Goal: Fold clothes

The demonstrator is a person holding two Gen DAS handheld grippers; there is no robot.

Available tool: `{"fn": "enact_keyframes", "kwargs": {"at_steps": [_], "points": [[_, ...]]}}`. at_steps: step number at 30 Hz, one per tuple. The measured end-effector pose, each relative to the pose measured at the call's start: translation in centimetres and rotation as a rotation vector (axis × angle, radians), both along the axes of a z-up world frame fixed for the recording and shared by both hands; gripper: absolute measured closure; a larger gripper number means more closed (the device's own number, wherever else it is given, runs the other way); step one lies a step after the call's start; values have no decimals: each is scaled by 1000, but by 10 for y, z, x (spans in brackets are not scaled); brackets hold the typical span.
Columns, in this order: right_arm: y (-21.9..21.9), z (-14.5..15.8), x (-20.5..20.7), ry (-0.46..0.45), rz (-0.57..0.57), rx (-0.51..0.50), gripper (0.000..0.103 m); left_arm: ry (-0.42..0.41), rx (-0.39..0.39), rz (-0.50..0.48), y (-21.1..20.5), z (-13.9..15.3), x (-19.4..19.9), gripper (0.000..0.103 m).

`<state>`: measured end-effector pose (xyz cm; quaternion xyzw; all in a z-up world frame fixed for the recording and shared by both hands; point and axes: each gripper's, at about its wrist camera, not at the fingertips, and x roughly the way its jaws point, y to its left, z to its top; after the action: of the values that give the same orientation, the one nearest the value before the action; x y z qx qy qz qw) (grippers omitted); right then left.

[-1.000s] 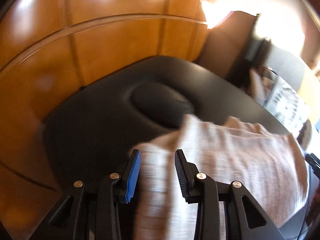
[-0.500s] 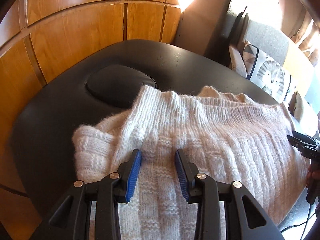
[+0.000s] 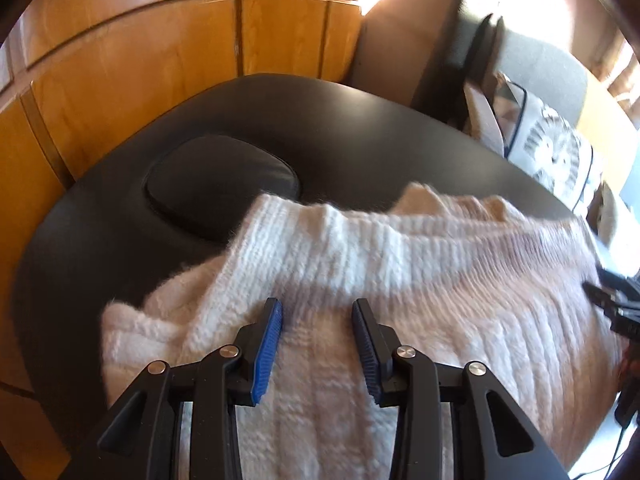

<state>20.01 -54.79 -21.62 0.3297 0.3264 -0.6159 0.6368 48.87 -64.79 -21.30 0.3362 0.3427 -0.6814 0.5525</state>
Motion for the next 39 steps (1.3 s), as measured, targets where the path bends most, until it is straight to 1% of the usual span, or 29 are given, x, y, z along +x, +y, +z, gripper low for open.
{"fn": "enact_keyframes", "kwargs": {"at_steps": [1,4,6,9,11,14,15,16,19,20,23,25,28,29,30,32,35,39], "points": [[-1,-2,1,9,1,-5,6,-13,-6,-5,-2,-1,-3,65],[-3,-5,4,26,-2,-18,2,-46,-36,-24,-5,-5,-13,65],[-2,-5,4,27,-3,-20,2,-37,-45,-20,2,-4,-8,65],[2,0,2,10,3,-18,2,-25,-44,-15,3,-4,-11,65],[7,6,1,-6,-4,-8,2,-10,-28,-6,8,-1,-2,65],[24,23,0,-37,-18,-40,2,34,-4,32,20,11,5,64],[32,30,0,-50,-22,-59,2,52,-8,40,28,16,9,61],[42,36,0,-65,-26,-83,2,63,-18,40,35,23,10,58],[74,51,5,-99,-27,-137,2,61,-83,-3,59,40,-1,54],[84,53,6,-113,-24,-147,2,50,-107,-22,67,44,-5,53],[100,49,15,-145,4,-134,2,41,-124,-49,84,47,-14,53],[103,40,26,-155,49,-100,2,48,-110,-51,90,42,-13,52],[96,22,40,-106,90,-27,2,45,-59,-30,98,30,-3,53],[93,17,43,-87,97,-12,2,47,-49,-19,104,30,6,53],[90,13,44,-70,101,-8,2,50,-48,-12,114,33,20,52],[85,6,46,-35,110,2,0,58,-53,0,117,29,25,48],[76,2,48,7,128,-3,0,79,-61,22,119,24,24,47],[61,-1,47,25,150,-12,0,54,-96,45,127,20,16,47]]}}
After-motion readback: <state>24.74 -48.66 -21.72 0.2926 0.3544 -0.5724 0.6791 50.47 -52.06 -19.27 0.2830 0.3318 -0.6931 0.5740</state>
